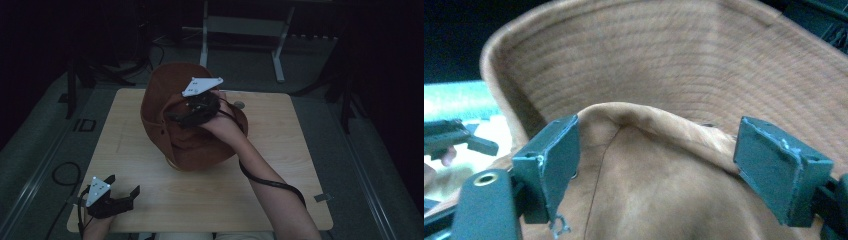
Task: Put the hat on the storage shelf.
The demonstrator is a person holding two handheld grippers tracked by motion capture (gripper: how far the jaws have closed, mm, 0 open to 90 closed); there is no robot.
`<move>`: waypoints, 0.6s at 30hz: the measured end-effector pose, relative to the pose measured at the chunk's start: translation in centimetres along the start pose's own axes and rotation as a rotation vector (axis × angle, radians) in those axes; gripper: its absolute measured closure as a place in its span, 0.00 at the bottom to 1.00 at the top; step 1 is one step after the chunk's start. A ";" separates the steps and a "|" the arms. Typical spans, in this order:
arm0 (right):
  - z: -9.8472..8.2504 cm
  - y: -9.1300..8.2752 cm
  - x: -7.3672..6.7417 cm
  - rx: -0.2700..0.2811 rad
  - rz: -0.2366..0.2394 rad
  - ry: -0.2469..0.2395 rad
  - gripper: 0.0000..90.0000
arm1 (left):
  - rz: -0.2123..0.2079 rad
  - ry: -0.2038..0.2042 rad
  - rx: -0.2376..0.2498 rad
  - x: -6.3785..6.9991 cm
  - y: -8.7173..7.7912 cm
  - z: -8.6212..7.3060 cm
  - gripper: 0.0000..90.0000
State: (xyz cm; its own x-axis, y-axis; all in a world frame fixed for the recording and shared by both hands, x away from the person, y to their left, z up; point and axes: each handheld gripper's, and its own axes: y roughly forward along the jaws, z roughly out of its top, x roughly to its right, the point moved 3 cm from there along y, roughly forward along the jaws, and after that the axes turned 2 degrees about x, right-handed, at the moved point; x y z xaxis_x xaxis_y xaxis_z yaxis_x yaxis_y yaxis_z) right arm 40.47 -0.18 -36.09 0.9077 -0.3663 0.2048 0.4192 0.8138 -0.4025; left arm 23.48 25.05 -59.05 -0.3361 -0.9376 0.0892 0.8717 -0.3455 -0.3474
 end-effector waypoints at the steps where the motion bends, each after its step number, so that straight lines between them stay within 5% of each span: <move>1: 0.0 -0.4 0.1 0.007 -0.009 0.008 0.20 | 0.002 -0.001 0.001 0.0 0.0 0.0 0.03; 9: -1.6 -3.9 0.7 0.017 0.023 0.064 0.17 | 0.005 -0.004 -0.001 -0.1 0.1 -0.1 0.03; 18: -5.3 -7.9 1.4 0.008 -0.017 0.104 0.17 | 0.004 0.005 -0.003 0.1 0.3 -0.1 0.03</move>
State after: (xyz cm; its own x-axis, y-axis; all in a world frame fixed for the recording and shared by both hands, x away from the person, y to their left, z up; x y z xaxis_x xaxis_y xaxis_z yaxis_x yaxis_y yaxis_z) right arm 38.55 -9.52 -37.35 0.8977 -0.4245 0.1182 0.4349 0.8106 -0.3921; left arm 23.68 24.90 -59.26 -0.3339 -0.9389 0.0834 0.8722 -0.3412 -0.3506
